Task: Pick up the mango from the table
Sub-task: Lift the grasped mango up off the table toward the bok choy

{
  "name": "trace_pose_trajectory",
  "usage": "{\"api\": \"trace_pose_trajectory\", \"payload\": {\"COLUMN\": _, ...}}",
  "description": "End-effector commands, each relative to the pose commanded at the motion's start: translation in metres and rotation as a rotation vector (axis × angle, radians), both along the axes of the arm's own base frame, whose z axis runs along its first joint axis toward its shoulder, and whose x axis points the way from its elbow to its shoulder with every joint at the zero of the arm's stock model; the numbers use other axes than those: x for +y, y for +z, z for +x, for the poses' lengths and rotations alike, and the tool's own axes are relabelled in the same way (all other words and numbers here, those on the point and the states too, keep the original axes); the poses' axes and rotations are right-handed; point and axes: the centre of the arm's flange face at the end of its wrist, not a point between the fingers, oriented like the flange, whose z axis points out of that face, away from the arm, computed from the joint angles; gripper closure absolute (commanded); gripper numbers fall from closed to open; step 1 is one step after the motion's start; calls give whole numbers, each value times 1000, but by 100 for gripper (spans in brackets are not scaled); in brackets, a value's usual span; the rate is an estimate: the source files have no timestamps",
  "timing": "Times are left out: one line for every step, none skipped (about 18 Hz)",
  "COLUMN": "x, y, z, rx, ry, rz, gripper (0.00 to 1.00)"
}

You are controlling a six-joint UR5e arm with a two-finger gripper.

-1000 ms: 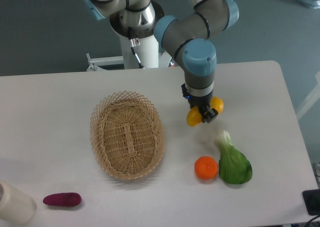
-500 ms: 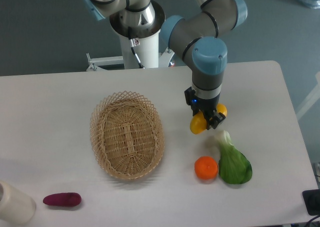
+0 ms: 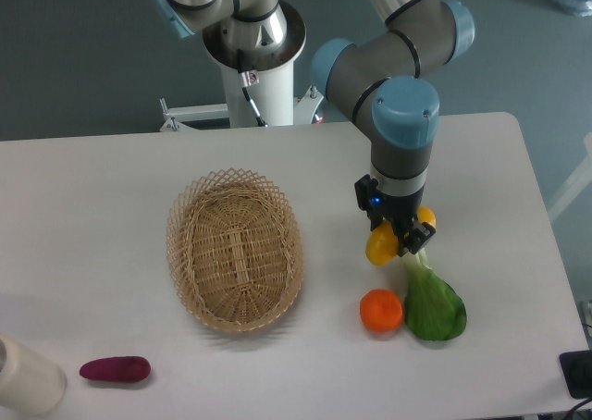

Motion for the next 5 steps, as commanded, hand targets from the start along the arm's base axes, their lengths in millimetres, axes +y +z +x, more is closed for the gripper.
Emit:
{"api": "trace_pose_trajectory", "payload": {"x": -1, "y": 0, "z": -1, "rx": -1, "ry": 1, "rz": 1, "gripper": 40}}
{"api": "trace_pose_trajectory", "payload": {"x": 0, "y": -2, "z": -2, "rx": -1, "ry": 2, "rz": -1, "gripper": 40}}
{"api": "trace_pose_trajectory", "payload": {"x": 0, "y": -2, "z": -2, "rx": -1, "ry": 2, "rz": -1, "gripper": 40}}
{"api": "trace_pose_trajectory", "payload": {"x": 0, "y": -1, "z": -4, "rx": 2, "ry": 5, "rz": 0, "gripper": 40}}
{"api": "trace_pose_trajectory", "payload": {"x": 0, "y": -1, "z": -5, "rx": 1, "ry": 5, "rz": 1, "gripper": 40}}
